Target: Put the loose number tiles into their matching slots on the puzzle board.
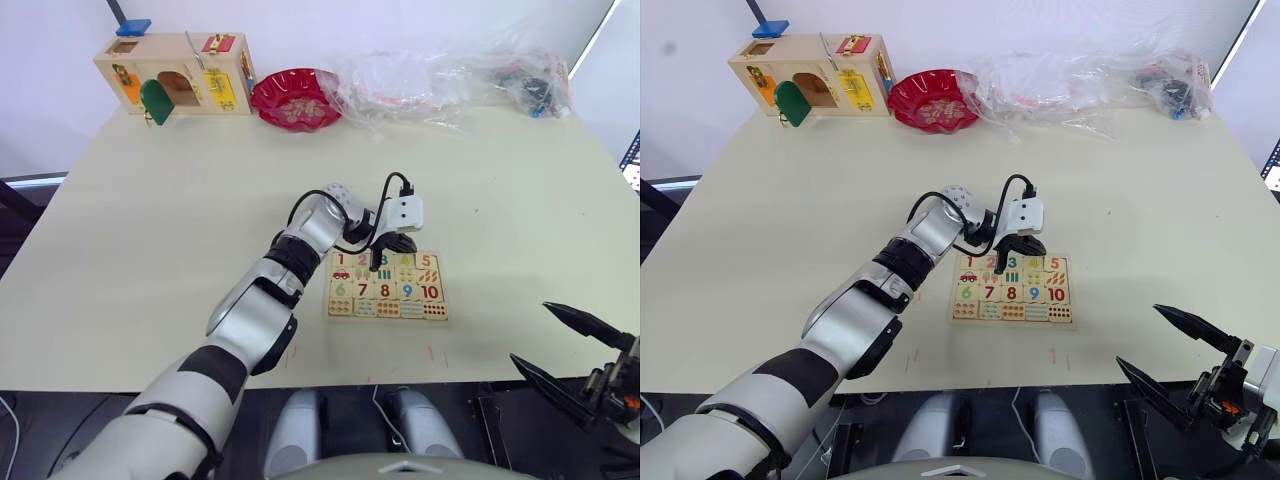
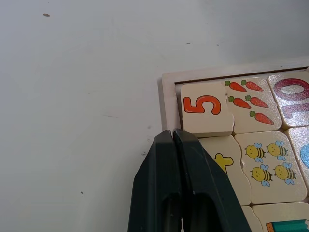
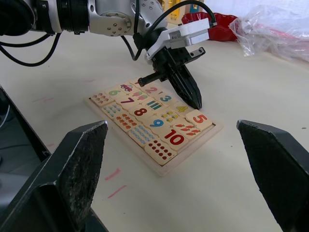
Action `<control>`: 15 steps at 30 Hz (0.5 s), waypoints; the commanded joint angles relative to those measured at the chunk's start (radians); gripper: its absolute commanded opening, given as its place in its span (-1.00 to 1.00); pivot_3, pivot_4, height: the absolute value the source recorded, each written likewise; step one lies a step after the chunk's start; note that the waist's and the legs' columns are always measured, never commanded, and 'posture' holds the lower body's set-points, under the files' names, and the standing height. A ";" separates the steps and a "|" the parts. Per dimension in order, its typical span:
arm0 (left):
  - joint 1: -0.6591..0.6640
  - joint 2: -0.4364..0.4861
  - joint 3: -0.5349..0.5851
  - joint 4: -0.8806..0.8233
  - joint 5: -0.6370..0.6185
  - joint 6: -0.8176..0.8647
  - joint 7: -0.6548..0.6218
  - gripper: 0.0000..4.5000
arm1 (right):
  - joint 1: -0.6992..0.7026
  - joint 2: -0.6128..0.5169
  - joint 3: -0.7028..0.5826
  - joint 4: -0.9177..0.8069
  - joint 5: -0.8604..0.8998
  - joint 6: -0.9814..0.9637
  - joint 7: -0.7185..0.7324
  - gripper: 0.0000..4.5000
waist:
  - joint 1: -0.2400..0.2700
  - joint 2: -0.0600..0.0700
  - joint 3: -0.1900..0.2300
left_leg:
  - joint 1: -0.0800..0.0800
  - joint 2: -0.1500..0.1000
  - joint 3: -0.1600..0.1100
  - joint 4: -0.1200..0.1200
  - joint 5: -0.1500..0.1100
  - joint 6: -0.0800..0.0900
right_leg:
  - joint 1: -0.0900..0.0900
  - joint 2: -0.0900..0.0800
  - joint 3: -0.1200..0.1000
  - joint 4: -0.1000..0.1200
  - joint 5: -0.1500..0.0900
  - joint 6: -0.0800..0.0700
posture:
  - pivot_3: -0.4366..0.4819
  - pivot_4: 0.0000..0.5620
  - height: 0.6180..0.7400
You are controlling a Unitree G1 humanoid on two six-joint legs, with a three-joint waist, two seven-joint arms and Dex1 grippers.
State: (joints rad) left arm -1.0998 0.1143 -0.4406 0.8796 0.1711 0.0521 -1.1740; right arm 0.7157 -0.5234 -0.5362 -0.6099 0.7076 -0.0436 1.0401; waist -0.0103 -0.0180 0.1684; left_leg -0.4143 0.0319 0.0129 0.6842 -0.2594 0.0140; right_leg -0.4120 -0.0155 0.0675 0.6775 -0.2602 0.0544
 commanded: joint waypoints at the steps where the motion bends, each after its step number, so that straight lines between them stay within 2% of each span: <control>1: -0.014 -0.008 0.009 -0.031 -0.003 -0.007 -0.007 -0.97 | 0.010 0.002 -0.010 -0.020 0.012 -0.005 0.002 1.00 | 0.000 0.000 0.000 | 0.000 0.000 0.000 0.000 0.000 0.000 | 0.000 0.000 0.000 0.000 0.000 0.000 | -0.05 -0.47 1.00; 15: -0.008 -0.005 0.005 -0.043 0.006 -0.012 -0.018 -0.97 | 0.016 0.007 -0.017 -0.004 0.013 -0.015 0.019 1.00 | 0.000 0.000 0.000 | 0.000 0.000 0.000 0.000 0.000 0.000 | 0.000 0.000 0.000 0.000 0.000 0.000 | -0.05 -0.47 1.00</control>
State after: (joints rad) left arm -1.0997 0.1107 -0.4406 0.8741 0.1763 0.0522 -1.1925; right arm 0.7226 -0.5190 -0.5362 -0.6064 0.7076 -0.0462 1.0535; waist -0.0104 -0.0180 0.1684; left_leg -0.4143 0.0319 0.0128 0.6842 -0.2594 0.0140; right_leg -0.4120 -0.0155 0.0675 0.6775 -0.2602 0.0544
